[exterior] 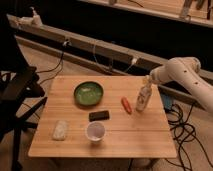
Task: Stand the bottle upright
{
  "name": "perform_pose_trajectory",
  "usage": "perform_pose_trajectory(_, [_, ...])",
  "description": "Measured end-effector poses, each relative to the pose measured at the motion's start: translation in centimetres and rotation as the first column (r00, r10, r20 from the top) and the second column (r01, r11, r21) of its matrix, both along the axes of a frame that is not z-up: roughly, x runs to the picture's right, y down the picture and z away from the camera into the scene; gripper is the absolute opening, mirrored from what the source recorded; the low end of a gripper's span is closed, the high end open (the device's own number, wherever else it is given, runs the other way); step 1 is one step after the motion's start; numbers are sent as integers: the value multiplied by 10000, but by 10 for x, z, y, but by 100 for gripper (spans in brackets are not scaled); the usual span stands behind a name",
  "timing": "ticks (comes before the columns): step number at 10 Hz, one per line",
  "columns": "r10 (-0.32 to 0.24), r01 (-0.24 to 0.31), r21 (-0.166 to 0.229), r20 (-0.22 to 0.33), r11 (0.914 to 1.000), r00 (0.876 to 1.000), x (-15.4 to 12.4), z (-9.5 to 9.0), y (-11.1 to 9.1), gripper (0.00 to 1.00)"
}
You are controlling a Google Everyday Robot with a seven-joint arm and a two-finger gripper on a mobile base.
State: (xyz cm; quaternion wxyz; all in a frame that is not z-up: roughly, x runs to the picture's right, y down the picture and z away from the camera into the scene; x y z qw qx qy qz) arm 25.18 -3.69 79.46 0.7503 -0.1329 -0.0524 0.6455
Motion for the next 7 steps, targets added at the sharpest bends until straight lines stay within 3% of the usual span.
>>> perform_pose_trajectory(6, [-258, 258, 9, 38, 9997, 9997, -5, -2, 0, 75])
perform_pose_trajectory(7, [-303, 303, 46, 77, 9995, 9995, -6, -1, 2, 68])
